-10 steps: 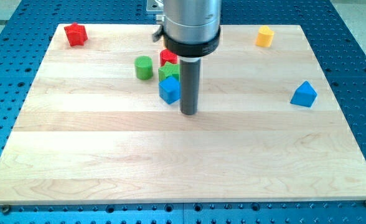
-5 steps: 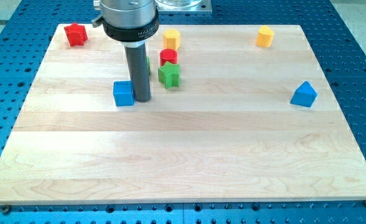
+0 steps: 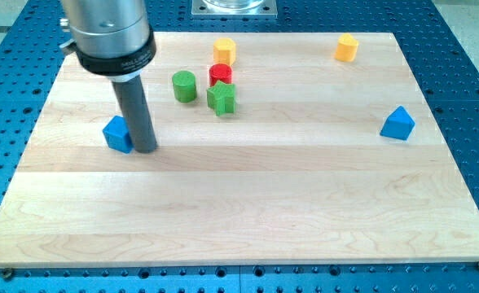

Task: Keep cube at center left of the board

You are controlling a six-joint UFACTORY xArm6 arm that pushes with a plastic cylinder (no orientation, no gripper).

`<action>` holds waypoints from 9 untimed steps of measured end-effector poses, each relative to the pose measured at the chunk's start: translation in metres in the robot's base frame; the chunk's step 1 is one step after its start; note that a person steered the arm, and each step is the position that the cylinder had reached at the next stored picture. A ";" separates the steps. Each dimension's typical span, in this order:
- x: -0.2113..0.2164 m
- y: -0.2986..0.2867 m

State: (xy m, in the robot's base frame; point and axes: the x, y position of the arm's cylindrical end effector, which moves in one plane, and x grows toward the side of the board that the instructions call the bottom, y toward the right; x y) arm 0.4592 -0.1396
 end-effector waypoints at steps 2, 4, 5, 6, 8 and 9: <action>-0.045 -0.034; -0.002 -0.061; -0.013 -0.079; -0.021 -0.075; -0.002 -0.108; -0.037 -0.085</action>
State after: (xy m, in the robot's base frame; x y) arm 0.4223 -0.2242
